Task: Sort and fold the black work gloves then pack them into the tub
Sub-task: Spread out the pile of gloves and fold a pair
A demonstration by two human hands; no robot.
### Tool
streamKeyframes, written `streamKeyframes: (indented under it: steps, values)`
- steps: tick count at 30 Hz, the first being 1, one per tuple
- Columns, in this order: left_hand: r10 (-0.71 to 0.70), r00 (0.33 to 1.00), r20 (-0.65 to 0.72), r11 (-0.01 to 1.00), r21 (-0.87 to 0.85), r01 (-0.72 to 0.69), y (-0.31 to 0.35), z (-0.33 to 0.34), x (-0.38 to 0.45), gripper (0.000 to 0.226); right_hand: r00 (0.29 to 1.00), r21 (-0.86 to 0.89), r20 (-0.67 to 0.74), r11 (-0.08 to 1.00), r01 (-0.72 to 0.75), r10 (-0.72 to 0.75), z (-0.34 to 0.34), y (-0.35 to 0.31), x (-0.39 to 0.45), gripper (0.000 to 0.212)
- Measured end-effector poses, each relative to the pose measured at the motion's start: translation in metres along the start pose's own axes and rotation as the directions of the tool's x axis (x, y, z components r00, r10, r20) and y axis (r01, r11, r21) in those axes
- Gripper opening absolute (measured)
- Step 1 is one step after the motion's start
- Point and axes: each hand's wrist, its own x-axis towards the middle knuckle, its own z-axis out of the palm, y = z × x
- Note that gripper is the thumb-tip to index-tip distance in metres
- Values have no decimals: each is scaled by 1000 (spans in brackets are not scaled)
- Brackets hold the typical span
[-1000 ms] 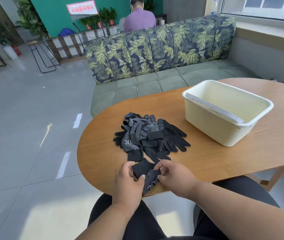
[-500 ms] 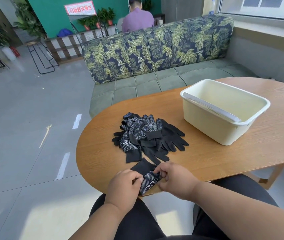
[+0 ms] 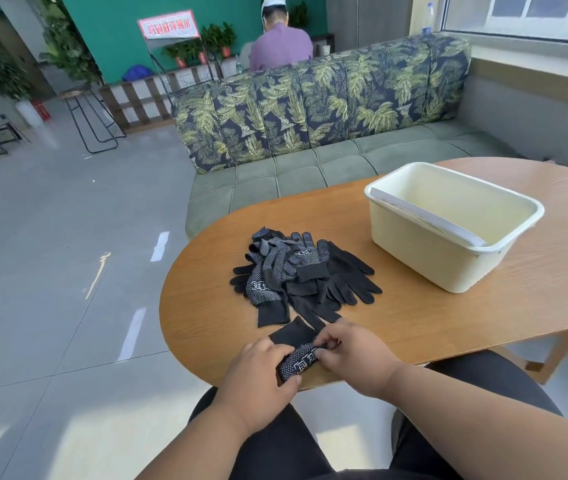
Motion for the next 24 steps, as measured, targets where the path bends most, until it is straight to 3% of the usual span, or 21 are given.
streamKeyframes:
  steps: [6, 12, 15, 17, 19, 21, 24]
  values:
    - [-77, 997, 16, 983, -167, 78, 8, -4, 7, 25, 995, -87, 83, 994, 66, -59, -5, 1, -7, 42]
    - [-43, 999, 11, 940, -338, 44, 17, -8, 6, 11, 986, -124, -70, 982, 142, -151, -18, -3, -3, 20]
    - [-41, 995, -92, 902, -432, -3, 19, -12, 13, 26, 993, 90, -49, 989, 114, -110, -32, -13, -5, 12]
    - [-55, 990, -128, 844, -536, -22, 23, -17, 19, 22, 999, 307, 0, 951, 33, -35, -39, -17, -5, 12]
    - [-82, 994, -77, 757, -653, 12, 29, -23, 23, 14, 998, 472, 24, 880, -56, 50, -46, -17, -3, 10]
    - [-108, 994, -17, 675, -735, 61, 35, -24, 26, 20, 989, 555, 38, 820, -143, 146, -55, -11, -1, 7]
    - [-186, 982, -17, 670, -734, 114, 34, -16, 34, 15, 953, 618, 47, 740, -264, 301, -68, 9, 1, 9]
